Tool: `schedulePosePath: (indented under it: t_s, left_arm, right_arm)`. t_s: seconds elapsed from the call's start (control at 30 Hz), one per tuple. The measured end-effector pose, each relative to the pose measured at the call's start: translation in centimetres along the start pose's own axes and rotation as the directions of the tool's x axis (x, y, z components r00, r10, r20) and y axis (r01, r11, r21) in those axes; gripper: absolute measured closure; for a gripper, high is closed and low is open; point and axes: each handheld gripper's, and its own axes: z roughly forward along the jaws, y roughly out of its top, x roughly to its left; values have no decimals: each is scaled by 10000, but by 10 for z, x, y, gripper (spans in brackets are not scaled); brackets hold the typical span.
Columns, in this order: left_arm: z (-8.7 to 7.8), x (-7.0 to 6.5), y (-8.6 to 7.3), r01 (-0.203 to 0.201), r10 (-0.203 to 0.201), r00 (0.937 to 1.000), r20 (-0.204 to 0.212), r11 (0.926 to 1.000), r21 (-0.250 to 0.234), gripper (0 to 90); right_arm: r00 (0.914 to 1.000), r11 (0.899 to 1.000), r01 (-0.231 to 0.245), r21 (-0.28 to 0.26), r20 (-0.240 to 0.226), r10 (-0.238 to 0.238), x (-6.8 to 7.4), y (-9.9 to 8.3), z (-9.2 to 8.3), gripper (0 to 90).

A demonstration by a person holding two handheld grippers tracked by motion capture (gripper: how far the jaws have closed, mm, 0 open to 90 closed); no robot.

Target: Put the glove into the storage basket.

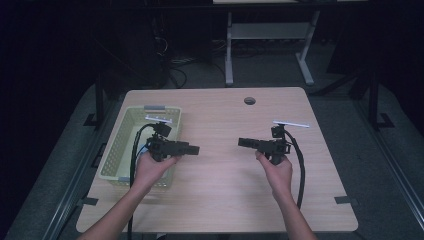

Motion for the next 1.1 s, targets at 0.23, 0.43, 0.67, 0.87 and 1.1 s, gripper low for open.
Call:
schedulePosePath:
  t_s: [0.23,0.43,0.67,0.87,1.1]
  left_arm:
    - [8,-4,-2,38,-39,9999,124,10000,19,322]
    - [13,-5,-4,-26,24,9998,186,9999,117,322]
    - [24,-11,-9,-116,106,9994,339,9995,298,320]
    - [34,-18,-12,-289,263,9984,505,9983,508,315]
    - [42,-24,-15,-435,394,9972,636,9970,635,304]
  right_arm:
    - [9999,9998,-150,-104,-34,149,-8,-3,-7,467]
    - [9991,9990,-411,-154,42,412,-16,-7,-13,456]
    - [9982,9978,-582,-329,104,586,-27,-13,-20,450]
    - [9973,9969,-662,-429,274,675,-35,-16,-29,443]
    - [9959,9953,-780,-578,413,804,-43,-21,-40,443]
